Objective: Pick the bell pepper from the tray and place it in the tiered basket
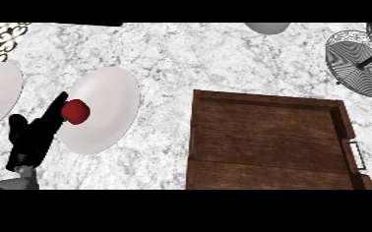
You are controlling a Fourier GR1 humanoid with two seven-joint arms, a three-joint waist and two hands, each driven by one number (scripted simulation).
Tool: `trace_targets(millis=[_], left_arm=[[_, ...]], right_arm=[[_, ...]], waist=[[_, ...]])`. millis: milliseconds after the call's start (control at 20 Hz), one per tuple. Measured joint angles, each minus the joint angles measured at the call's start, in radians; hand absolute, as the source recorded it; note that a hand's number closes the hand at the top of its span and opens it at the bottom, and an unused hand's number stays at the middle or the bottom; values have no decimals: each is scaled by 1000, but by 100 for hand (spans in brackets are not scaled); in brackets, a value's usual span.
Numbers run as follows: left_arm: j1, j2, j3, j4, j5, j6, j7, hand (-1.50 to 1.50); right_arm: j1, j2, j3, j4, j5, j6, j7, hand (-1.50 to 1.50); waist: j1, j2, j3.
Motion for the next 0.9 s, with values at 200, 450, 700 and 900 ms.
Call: trace_targets(millis=[200,450,700,900], left_arm=[[7,-7,-3,-19,4,1,16,0],[10,0,2,-24,7,-6,17,0],[5,-3,2,-25,8,-6,28,0],[3,-6,0,-18,-3,3,22,0]], right_arm=[[13,-42,-58,47,-44,-72,-74,150],[27,-99,-72,120,-42,-83,-145,150],[10,-182,35,227,83,103,-159,150],[-27,-232,90,274,141,233,-221,150]], waist=[[2,-1,-1],[4,2,-3],[3,1,-5],[1,-2,-4]])
